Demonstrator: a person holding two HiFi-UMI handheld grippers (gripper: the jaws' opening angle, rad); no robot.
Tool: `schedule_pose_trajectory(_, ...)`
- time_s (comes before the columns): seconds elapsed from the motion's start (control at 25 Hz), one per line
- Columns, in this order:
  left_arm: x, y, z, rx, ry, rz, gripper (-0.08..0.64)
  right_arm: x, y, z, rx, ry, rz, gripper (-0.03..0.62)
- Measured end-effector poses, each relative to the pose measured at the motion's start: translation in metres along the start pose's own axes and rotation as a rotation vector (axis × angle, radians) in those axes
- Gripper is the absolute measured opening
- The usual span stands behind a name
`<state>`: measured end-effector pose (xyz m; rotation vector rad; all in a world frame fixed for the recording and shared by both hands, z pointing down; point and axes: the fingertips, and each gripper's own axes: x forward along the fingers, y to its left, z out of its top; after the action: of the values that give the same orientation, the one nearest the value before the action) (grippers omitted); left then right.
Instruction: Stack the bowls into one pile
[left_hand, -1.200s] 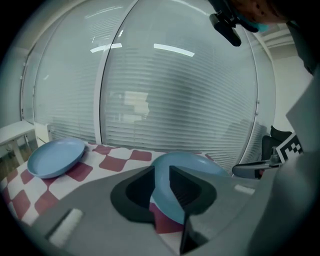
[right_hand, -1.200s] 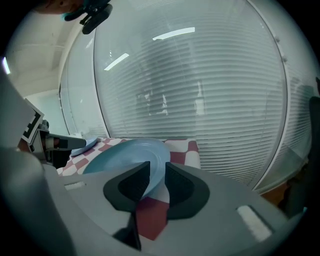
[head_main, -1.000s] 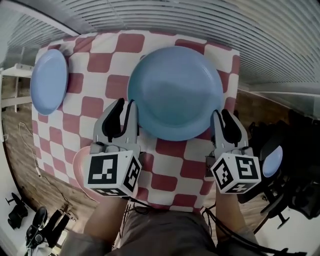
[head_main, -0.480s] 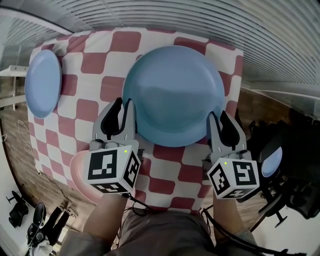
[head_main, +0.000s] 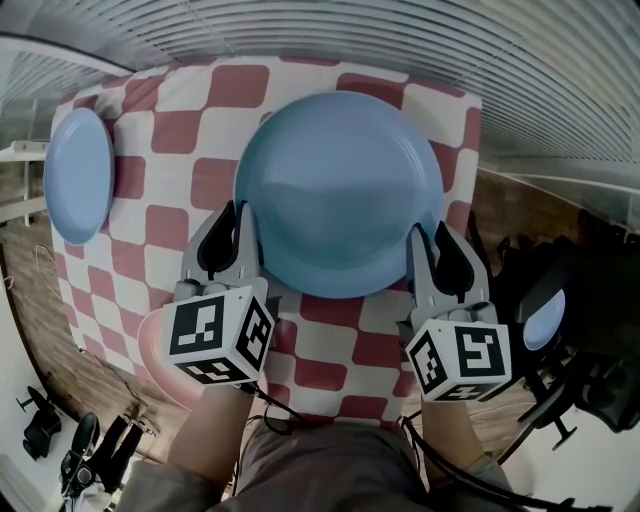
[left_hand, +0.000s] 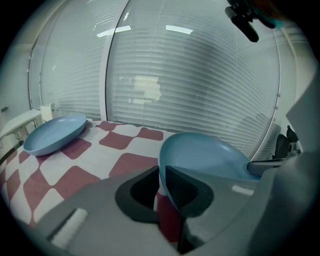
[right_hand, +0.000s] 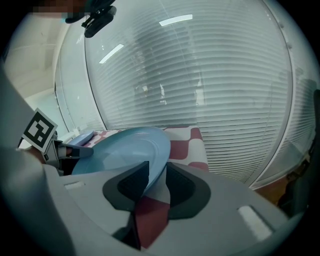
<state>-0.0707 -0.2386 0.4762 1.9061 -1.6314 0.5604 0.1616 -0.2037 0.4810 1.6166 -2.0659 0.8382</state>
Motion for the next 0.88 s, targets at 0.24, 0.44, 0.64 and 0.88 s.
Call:
schedule_pose_trajectory(0.24, -0.009, -0.006, 0.009, -0.014, -0.019, -0.018, 0.04, -0.01, -0.003, 0.011, 0.011, -0.028, -0.014, 0.109)
schedule_pose_trajectory(0.44, -0.037, -0.01, 0.025, -0.037, -0.055, -0.016, 0.04, -0.031, 0.003, 0.032, 0.004, -0.07, 0.001, 0.1)
schedule_pose_trajectory(0.64, -0.083, -0.019, 0.039, -0.063, -0.104, -0.003, 0.038, -0.072, 0.014, 0.051, -0.016, -0.119, 0.023, 0.097)
schedule_pose_trajectory(0.88, -0.141, -0.035, 0.036, -0.084, -0.144, 0.004, 0.037, -0.125, 0.021, 0.051, -0.04, -0.146, 0.044, 0.095)
